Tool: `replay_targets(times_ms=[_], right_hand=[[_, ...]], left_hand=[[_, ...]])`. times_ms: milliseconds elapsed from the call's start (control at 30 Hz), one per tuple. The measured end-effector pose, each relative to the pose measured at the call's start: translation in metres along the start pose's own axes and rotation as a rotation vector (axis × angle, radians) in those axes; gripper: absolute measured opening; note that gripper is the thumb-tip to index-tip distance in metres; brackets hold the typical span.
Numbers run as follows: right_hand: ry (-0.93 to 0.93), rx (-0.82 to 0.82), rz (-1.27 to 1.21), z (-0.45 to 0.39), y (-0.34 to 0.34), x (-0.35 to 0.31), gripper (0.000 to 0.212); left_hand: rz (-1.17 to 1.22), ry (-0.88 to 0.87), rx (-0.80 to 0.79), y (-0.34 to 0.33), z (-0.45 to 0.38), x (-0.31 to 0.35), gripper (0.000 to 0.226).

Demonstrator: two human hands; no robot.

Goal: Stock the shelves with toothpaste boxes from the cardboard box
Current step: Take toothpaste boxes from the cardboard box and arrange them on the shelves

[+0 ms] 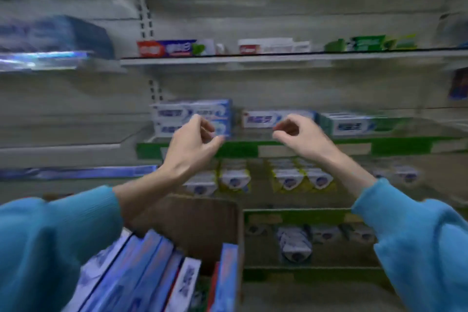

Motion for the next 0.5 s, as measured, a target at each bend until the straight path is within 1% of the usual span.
replay_targets(times_ms=[100,233,300,367,433,500], right_hand=[[0.129,-0.188,-0.040,0.011,-0.054,-0.053,0.008],[0.229,-0.457,0.062,0.031,-0.113,-0.101,0.010],[0.211,-0.623,0.105,0.044,-0.138,-0.112,0.013],[0.174,-0.779,0.155,0.054,-0.158,-0.114,0.016],[0.158,-0.872,0.234,0.060,-0.171,-0.113,0.017],[0.146,-0.926,0.273,0.064,-0.178,-0.111,0.018]], left_hand=[[-0.054,0.126,-0.048,0.043,0.020,-0.041,0.037],[-0.196,0.257,-0.230,0.068,0.054,-0.082,0.031],[-0.242,0.300,-0.381,0.067,0.073,-0.094,0.029],[-0.289,0.297,-0.580,0.056,0.091,-0.098,0.031],[-0.356,0.282,-0.738,0.041,0.104,-0.098,0.035],[-0.346,0.279,-0.855,0.025,0.112,-0.097,0.036]])
Point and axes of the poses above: each hand's wrist, its own z-axis away from the middle knuckle, its own y-axis out of the back of the hand, x = y × z, the point moved 1 cm from there along -z, towards the middle knuckle
